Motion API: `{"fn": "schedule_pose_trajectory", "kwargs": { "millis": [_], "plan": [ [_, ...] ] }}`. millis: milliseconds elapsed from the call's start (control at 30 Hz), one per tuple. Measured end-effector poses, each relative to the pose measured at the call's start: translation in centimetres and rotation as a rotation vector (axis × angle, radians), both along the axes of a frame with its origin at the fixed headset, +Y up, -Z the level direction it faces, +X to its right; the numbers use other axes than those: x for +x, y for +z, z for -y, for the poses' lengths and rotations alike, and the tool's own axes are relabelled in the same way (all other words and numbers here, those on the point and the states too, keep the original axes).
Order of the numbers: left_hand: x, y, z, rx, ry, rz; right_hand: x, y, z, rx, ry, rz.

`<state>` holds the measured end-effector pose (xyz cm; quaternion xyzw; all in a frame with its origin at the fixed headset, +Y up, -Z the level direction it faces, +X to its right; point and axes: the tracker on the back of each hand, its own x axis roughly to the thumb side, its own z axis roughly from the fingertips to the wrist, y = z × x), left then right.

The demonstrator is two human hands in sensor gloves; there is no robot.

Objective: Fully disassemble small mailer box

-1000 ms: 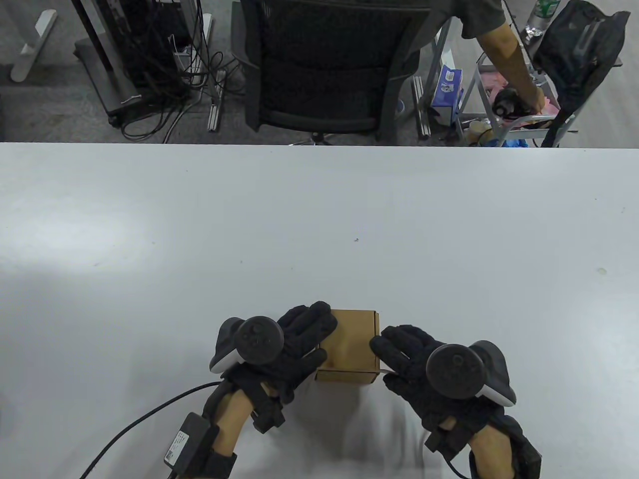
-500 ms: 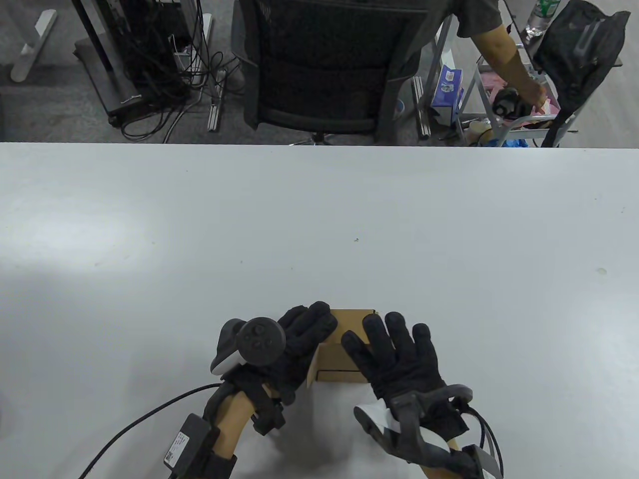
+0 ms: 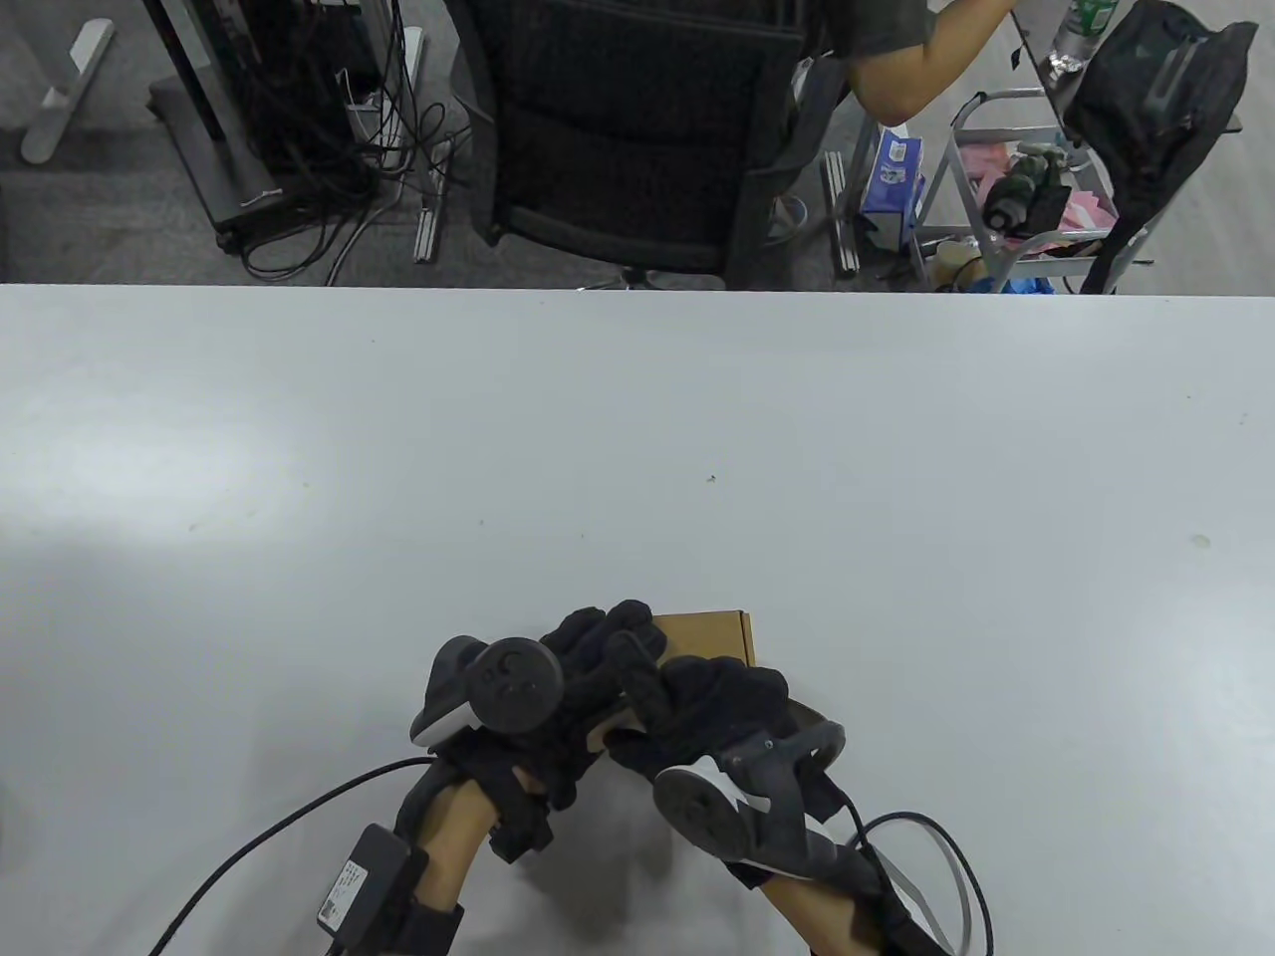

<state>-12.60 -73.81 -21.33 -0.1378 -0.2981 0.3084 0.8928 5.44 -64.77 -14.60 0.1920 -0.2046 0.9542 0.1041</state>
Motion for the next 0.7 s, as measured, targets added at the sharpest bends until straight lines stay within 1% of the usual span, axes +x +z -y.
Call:
{"fn": "schedule_pose_trajectory", "kwargs": {
  "millis": [133, 233, 333, 367, 433, 500, 633, 700],
  "plan": [
    [0.0, 0.3, -0.1, -0.005, 0.035, 0.002, 0.0, -0.3, -2.2, 0.035, -0.037, 0.026],
    [0.2, 0.5, 0.0, -0.01, 0.014, 0.0, 0.0, -0.9, -4.0, 0.09, -0.044, 0.052],
    [0.5, 0.7, 0.0, -0.01, -0.02, -0.067, -0.3, -1.8, -5.1, 0.088, -0.043, 0.059],
    [0.6, 0.8, -0.2, -0.01, -0.008, -0.132, -0.5, -2.3, -5.5, 0.087, -0.019, 0.067],
    [0.8, 1.1, -0.4, -0.044, 0.026, -0.203, -0.8, -2.9, -6.0, 0.098, 0.001, 0.072],
    [1.1, 1.3, -0.3, -0.072, 0.027, -0.239, -1.0, -3.7, -6.4, 0.09, 0.015, 0.066],
    [1.3, 1.3, 0.1, -0.114, 0.028, -0.244, -1.0, -5.4, -7.5, 0.085, 0.016, 0.091],
    [1.2, 1.2, 0.2, -0.127, 0.042, -0.24, -0.7, -6.8, -8.1, 0.088, 0.019, 0.117]
  ]
}}
